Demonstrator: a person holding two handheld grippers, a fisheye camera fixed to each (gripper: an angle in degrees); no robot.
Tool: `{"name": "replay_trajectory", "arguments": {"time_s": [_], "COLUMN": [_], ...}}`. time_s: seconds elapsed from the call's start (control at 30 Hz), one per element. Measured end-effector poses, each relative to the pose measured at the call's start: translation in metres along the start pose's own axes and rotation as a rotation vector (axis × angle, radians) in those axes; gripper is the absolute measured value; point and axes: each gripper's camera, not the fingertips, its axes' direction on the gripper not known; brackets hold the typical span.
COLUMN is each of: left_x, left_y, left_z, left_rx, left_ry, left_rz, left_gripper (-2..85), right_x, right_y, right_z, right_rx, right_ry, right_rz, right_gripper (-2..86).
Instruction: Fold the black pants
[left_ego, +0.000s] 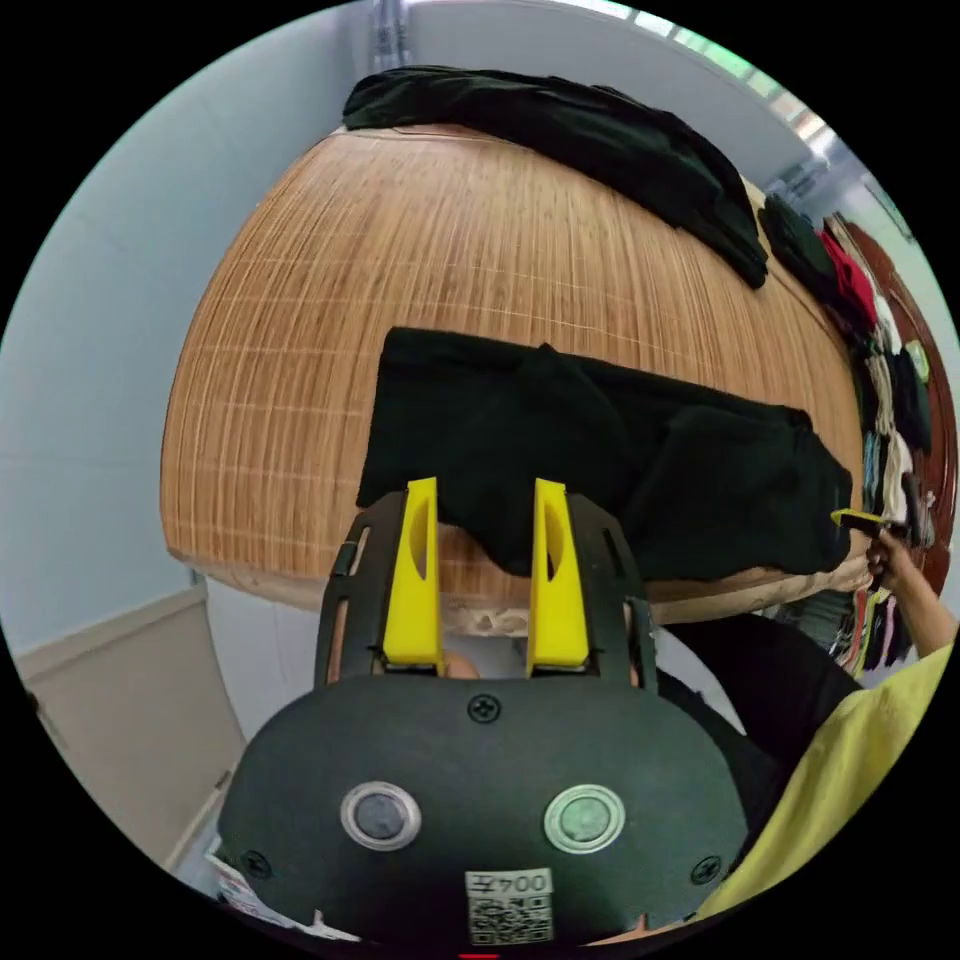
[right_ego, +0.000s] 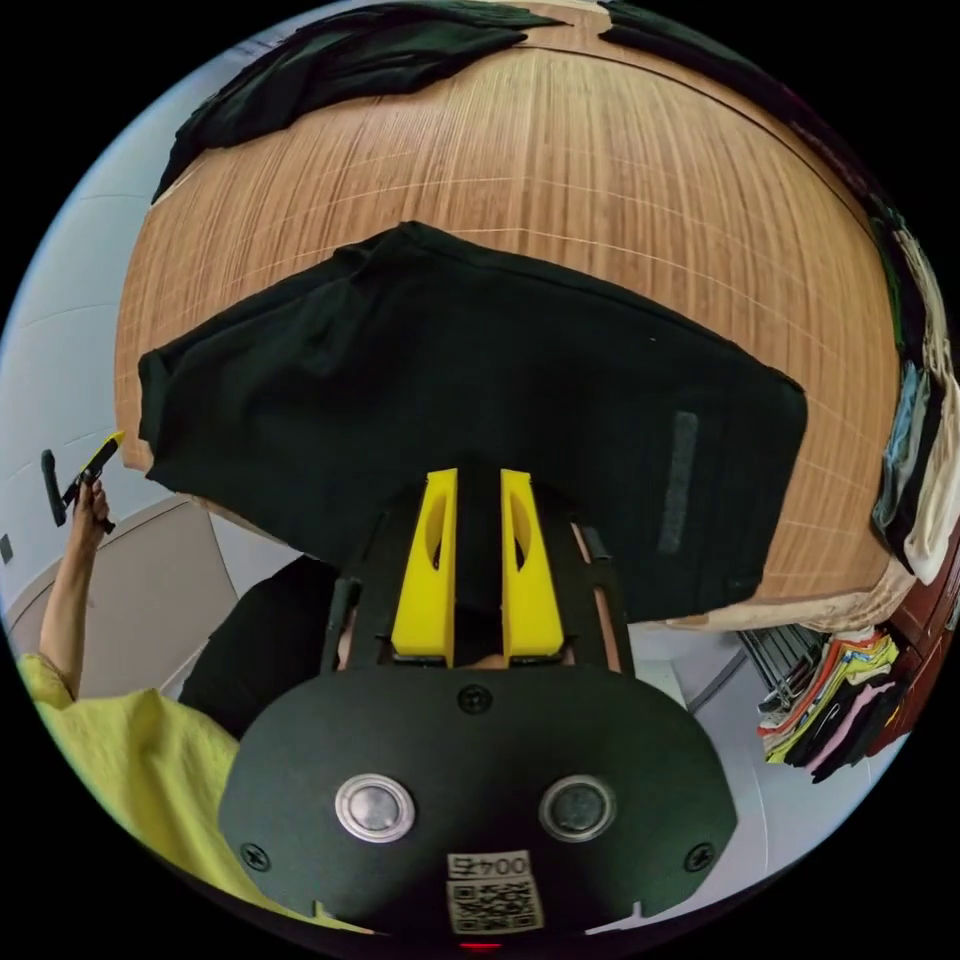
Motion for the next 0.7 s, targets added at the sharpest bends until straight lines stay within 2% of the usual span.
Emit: {"name": "replay_trajectory", "arguments": {"time_s": [0.17, 0.37, 0.6, 0.7], "left_x": [0.013, 0.029, 0.034, 0.039], "left_y": [-0.057, -0.08, -0.089, -0.089], "left_z": [0.033, 0.069, 0.086, 0.084], "left_rx": [-0.075, -0.133, -0.158, -0.168], "left_ry": [-0.108, -0.131, -0.115, -0.126], "left_rz": [0.26, 0.423, 0.464, 0.463], "left_gripper": [12.9, 13.1, 11.9, 7.5], "right_x": [-0.009, -0.015, -0.006, 0.001], "right_y": [-0.028, -0.032, -0.033, -0.035], "right_z": [0.039, 0.047, 0.05, 0.05], "right_rx": [-0.091, -0.08, -0.078, -0.09], "right_ry": [0.012, 0.135, 0.121, 0.092], "right_rz": [0.057, 0.053, 0.054, 0.061], "right_gripper": [6.9, 6.1, 6.0, 5.9]}}
